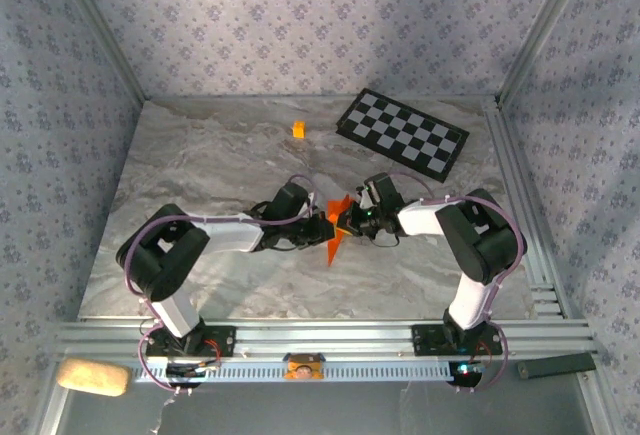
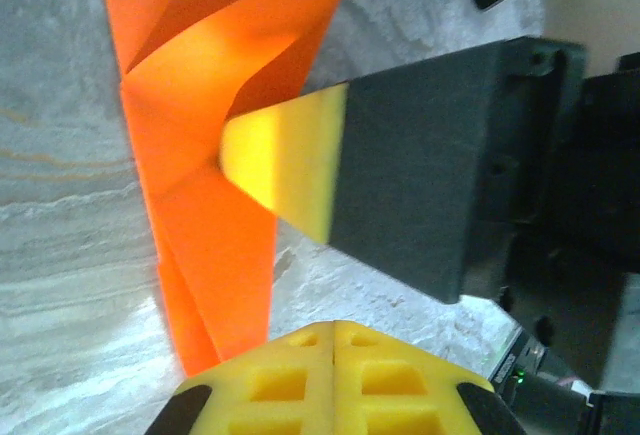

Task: Fold a paper plane with a square sheet of paper (pick it up from the middle)
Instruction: Fold the wing for the fifth time at the center of the table.

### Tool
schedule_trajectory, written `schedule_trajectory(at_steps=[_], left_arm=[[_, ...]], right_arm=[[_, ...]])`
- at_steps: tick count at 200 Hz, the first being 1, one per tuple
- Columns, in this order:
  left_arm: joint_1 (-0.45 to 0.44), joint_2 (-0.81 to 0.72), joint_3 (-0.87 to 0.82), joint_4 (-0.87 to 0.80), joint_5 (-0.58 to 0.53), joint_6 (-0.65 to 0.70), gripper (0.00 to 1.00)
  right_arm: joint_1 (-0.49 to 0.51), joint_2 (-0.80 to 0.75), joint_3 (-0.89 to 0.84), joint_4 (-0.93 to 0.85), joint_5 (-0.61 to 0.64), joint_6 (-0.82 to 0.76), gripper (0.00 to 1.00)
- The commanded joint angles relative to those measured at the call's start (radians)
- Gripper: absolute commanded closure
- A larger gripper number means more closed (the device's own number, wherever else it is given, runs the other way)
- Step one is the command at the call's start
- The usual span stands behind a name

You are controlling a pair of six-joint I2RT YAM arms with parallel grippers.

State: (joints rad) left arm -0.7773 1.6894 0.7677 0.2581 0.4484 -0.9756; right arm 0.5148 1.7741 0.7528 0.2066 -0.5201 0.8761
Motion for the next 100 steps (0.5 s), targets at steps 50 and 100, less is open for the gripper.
schedule_trajectory(at_steps=[50,100], left_arm=[[-0.042,0.058,0.074,-0.052,0.005,0.063,1.00],[-0.046,0.084,0.105,-0.100,-0.041,0.081,1.00]], right_arm=[[-0.001,0.013,-0.035,-0.117,0.050,0.006,0.95],[-0.001,0.014,-0.034,-0.115,0.049,0.005,0.95]])
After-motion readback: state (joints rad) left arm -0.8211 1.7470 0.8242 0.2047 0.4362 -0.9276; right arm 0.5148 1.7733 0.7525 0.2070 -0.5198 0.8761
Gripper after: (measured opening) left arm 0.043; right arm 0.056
